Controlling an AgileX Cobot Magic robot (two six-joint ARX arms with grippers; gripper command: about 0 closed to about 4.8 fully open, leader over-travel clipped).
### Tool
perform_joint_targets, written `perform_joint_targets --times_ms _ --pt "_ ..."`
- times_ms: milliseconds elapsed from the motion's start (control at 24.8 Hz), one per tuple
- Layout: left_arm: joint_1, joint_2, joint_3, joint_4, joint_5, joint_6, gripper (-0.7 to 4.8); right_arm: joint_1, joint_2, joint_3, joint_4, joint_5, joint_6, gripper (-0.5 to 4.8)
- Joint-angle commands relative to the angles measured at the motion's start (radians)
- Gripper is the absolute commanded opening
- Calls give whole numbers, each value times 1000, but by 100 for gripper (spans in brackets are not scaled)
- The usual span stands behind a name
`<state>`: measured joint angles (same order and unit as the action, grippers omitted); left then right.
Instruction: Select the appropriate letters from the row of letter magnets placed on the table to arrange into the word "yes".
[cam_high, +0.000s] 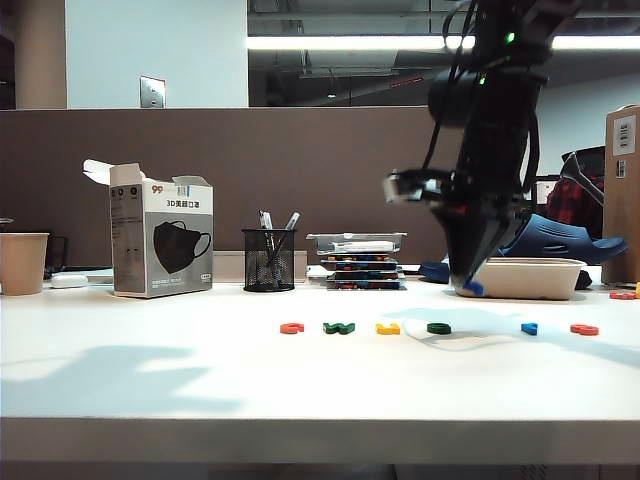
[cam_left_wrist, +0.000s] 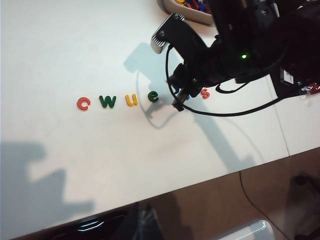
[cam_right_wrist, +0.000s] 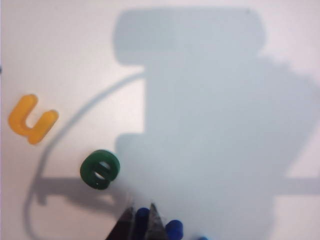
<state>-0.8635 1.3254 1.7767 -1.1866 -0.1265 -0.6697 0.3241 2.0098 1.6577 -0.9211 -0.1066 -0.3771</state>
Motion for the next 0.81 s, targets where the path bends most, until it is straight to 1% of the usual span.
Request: perform_joint_targets --times_ms 40,282,403,564,805 --pt "-1 -3 3 7 -5 4 -5 0 -50 5 -6 -4 60 -6" --pt "-1 -3 3 7 -5 4 -5 13 -127 5 -32 -4 161 -6" --pt "-1 -3 3 7 -5 4 -5 40 -158 5 -41 0 206 -6" --pt "-1 -3 3 7 -5 4 -5 120 -182 5 -62 0 333 -6" --pt "-1 -3 3 7 -5 4 -5 205 -182 4 -61 2 437 -6"
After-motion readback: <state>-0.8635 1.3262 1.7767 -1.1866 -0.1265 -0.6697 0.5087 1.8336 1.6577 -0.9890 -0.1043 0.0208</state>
